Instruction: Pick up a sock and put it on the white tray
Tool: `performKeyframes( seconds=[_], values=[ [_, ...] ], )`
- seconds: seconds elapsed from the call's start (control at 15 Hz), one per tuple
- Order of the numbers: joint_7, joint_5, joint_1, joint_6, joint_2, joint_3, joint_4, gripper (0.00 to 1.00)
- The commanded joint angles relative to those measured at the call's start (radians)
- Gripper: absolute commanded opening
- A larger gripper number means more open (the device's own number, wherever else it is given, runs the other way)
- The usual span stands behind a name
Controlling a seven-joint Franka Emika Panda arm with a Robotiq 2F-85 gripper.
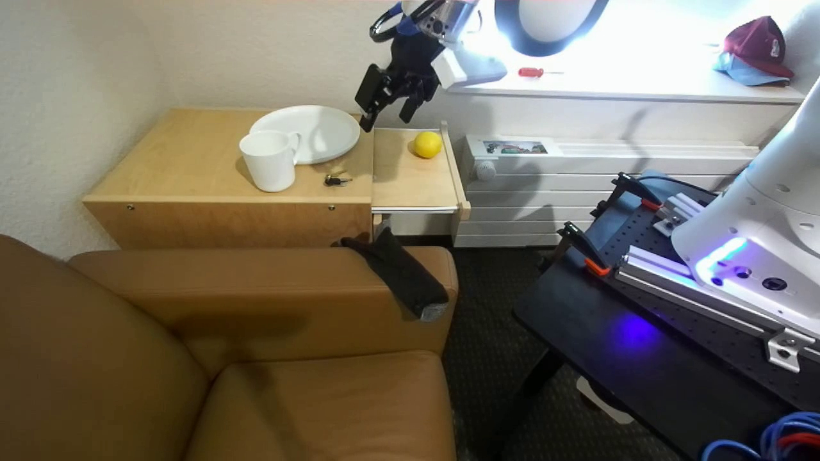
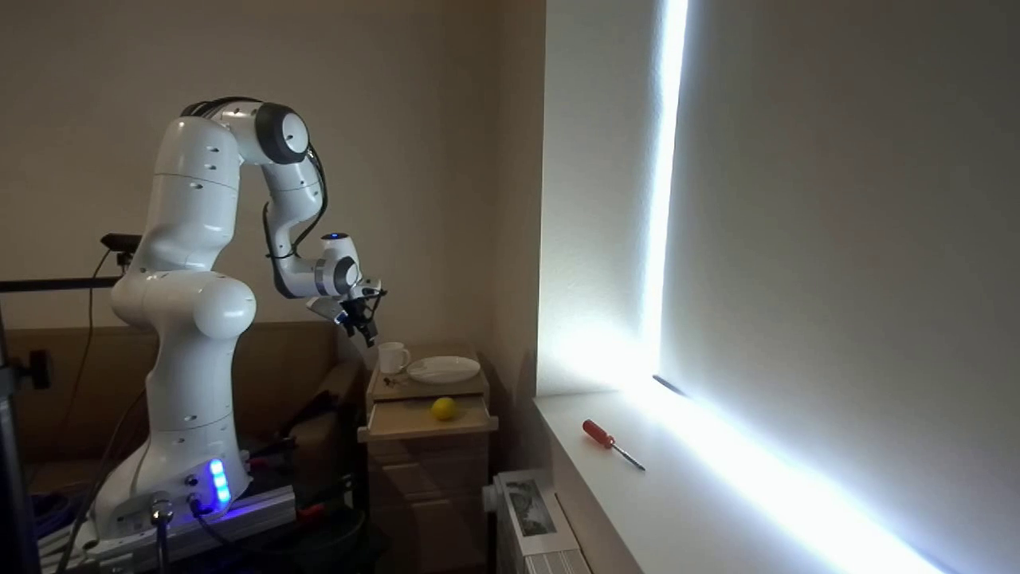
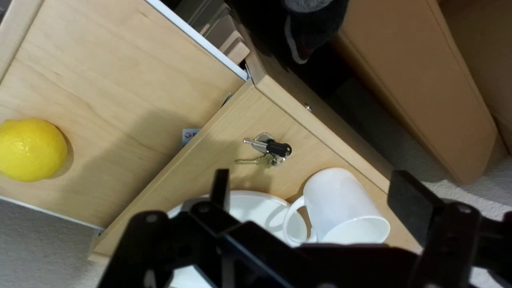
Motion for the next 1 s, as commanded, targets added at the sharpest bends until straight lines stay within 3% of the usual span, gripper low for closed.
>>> performKeyframes(
  seconds=[0.0,0.07,0.27,0.53,0.6,0.93],
  values=[
    [-0.107,0.227,-0.072,-0.114,0.071,0.147,0.035,1.00],
    [-0.167,0.336,-0.014,-0.158,0.076,0.116,0.045,1.00],
    [-0.239,0.482,-0.014,-0.247,0.095,0.151,0.072,1.00],
    [-0.216,0.477,0.015,-0.370,0.050,0.091,0.051,1.00],
    [-0.218,0.481,0.028,-0.320,0.071,0.092,0.055,1.00],
    [-0.212,0.473,0.037,-0.337,0.094,0.075,0.061,1.00]
  ],
)
